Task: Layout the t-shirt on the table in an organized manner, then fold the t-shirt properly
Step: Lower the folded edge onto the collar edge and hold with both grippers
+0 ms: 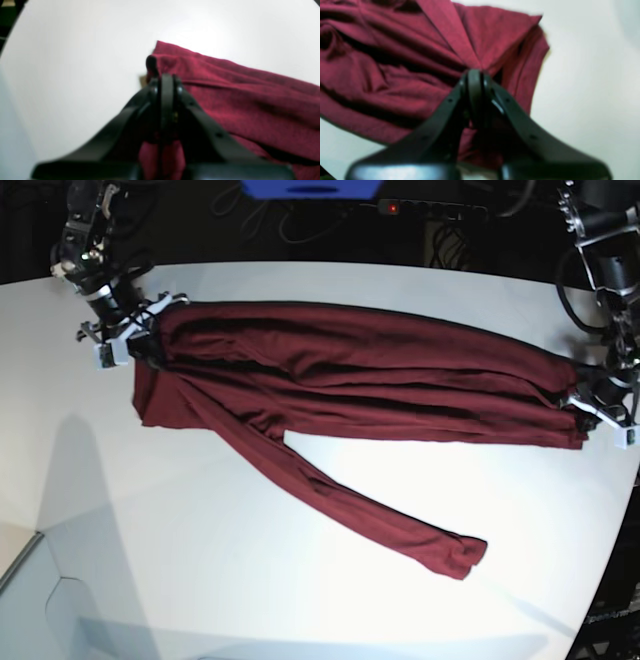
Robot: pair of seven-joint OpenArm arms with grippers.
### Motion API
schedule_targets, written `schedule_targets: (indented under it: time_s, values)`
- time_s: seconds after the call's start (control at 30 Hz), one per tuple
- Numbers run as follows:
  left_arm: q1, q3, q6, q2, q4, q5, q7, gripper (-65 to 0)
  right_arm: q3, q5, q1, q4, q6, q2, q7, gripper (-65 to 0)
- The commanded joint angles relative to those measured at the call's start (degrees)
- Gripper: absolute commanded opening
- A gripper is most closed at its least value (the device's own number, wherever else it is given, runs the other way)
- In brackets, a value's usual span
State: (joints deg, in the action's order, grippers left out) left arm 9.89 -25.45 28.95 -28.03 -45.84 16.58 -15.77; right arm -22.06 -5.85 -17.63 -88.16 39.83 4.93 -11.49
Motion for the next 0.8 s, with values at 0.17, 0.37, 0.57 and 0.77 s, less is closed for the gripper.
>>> schedule_targets:
  time_s: [0.17,0.37,0.57,0.77]
  values:
    - [1.1,0.1,-0.2,-1.6,2.3,0.5,1.2,-64.6,-0.2,-0.8,0.4,-0.3,0.2,0.8,1.4,-65.0]
    - [2.9,0.3,0.2,-1.8,7.0,0.5,1.2,-64.5,0.0,-0.7,0.4,-0.3,0.2,0.8,1.4,-65.0]
    - [2.9,0.3,0.3,-1.9,7.6,0.5,1.0,-59.8,0.0,-0.5,0.5,-0.4,0.2,0.8,1.3,-65.0]
    - [2.5,0.3,-0.2,-1.9,7.4,0.5,1.0,-36.4,0.0,5.4,0.5,-0.4,0.2,1.2,1.1,-58.6]
